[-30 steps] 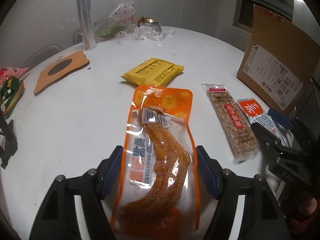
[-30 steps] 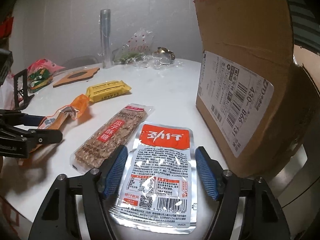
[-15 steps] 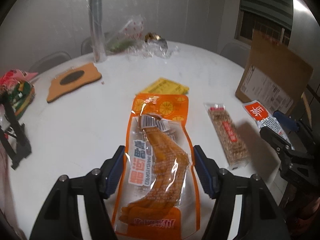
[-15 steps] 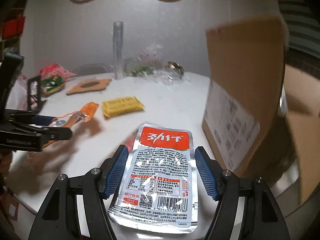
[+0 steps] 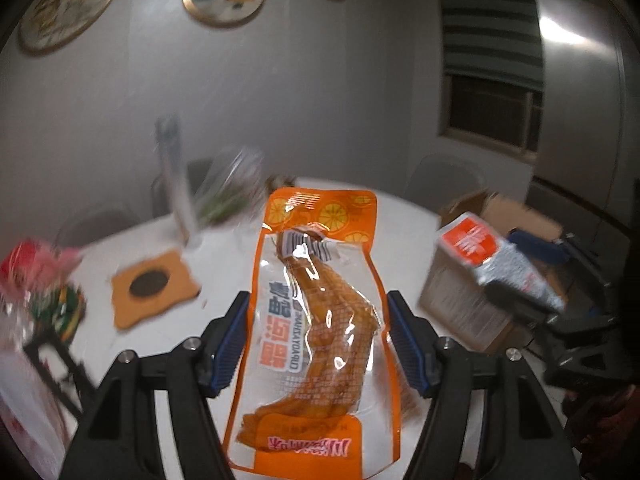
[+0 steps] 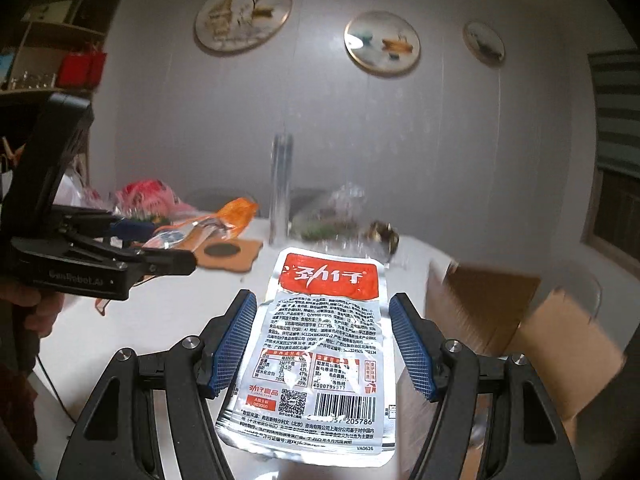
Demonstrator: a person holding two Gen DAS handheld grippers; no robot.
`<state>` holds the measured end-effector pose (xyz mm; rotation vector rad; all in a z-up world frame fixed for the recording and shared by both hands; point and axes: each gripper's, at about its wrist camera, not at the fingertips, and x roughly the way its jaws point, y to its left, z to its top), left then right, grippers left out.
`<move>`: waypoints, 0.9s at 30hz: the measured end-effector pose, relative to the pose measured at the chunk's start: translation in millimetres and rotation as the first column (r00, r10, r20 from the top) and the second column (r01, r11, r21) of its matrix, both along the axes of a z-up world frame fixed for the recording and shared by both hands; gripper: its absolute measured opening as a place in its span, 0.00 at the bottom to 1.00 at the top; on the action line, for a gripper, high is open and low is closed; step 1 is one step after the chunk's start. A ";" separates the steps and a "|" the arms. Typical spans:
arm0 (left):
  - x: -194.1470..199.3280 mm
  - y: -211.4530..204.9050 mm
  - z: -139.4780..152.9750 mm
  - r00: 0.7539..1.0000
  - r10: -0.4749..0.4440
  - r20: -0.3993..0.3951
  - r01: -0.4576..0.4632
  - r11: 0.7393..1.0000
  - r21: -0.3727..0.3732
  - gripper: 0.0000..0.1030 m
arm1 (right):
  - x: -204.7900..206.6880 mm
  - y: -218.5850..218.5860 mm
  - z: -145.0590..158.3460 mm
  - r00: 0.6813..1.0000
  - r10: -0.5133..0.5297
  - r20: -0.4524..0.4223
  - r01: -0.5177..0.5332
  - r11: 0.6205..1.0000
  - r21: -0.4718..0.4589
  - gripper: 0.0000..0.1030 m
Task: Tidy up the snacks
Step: 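Carry the jerky pack and sausage pack into the box and open both tools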
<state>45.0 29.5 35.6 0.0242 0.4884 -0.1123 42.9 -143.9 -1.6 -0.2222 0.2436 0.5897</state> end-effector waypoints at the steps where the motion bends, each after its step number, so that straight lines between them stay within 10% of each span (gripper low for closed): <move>1: 2.8 -7.4 9.9 1.000 -0.020 0.013 0.020 1.000 0.004 0.62 | 2.8 -5.1 7.7 1.000 0.003 0.003 -0.003 1.000 0.006 0.64; 11: 59.3 -114.2 58.9 0.961 -0.277 -0.007 0.277 0.960 0.034 0.62 | 43.5 -81.9 33.6 0.996 -0.082 -0.042 0.083 0.996 0.031 0.64; 27: 136.9 -223.7 8.7 0.832 -0.455 -0.318 0.502 0.862 0.078 0.62 | 113.1 -148.7 -15.1 0.963 -0.066 -0.263 0.061 0.998 -0.028 0.64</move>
